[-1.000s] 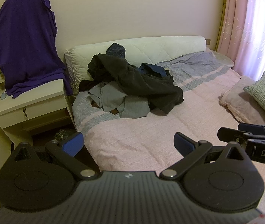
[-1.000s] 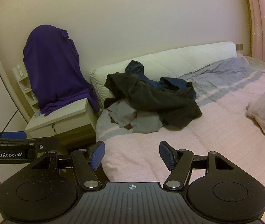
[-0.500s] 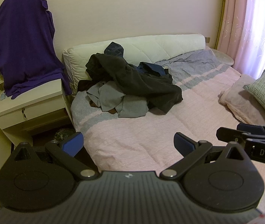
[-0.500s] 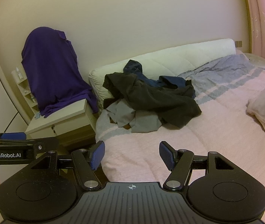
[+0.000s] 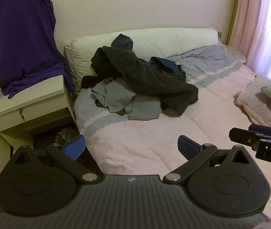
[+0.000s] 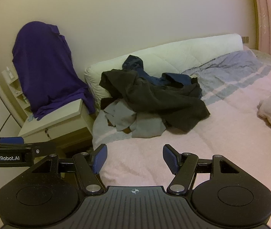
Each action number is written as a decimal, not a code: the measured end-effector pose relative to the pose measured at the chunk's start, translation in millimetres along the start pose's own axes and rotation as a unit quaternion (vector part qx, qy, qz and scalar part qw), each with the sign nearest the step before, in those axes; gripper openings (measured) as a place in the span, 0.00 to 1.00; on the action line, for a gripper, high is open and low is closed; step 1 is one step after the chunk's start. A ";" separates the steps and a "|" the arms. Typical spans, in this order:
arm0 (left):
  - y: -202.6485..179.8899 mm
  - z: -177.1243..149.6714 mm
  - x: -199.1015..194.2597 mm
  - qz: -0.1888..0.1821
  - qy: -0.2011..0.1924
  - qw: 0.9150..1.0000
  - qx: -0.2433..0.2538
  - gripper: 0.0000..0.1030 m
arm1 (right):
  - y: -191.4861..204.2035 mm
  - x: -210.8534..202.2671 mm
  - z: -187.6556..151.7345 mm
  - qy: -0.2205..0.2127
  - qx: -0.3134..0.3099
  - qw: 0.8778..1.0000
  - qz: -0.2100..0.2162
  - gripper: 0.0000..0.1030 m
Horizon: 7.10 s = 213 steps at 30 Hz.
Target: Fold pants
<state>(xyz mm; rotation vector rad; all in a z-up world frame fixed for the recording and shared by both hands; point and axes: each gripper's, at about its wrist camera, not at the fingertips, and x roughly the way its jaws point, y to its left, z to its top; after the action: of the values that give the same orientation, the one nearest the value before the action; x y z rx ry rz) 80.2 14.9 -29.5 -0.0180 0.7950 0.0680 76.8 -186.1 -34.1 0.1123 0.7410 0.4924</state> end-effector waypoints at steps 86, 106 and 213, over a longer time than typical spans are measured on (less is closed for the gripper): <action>-174.2 129.9 54.9 -0.463 -0.070 0.843 0.263 0.93 | 8.0 -241.2 -45.1 -0.446 0.255 0.747 -0.422 0.34; -211.3 -105.4 21.1 -0.381 0.121 0.776 0.488 0.93 | -1.5 -216.5 -347.0 -0.054 0.581 0.698 -0.416 0.65; -295.2 -119.5 376.8 -0.231 0.266 0.915 0.199 0.78 | -372.6 -212.1 -572.3 -0.001 0.440 0.857 -0.267 0.47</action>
<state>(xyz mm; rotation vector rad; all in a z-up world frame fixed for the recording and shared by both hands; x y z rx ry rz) 278.1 -264.1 -385.0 0.1685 1.3194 -0.5714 -295.8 -655.1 -424.7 0.7413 0.9080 -0.4149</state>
